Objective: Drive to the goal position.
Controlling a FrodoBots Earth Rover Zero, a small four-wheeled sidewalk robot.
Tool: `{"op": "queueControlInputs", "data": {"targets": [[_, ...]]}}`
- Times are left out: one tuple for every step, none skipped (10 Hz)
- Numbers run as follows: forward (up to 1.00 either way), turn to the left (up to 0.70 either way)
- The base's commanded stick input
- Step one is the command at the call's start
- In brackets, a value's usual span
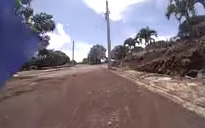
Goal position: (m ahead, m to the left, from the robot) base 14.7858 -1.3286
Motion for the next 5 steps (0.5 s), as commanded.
{"op": "queueControlInputs", "data": {"targets": [[0.50,0.00],[0.50,0.00],[0.50,0.00],[0.50,0.00],[0.50,0.00]]}}
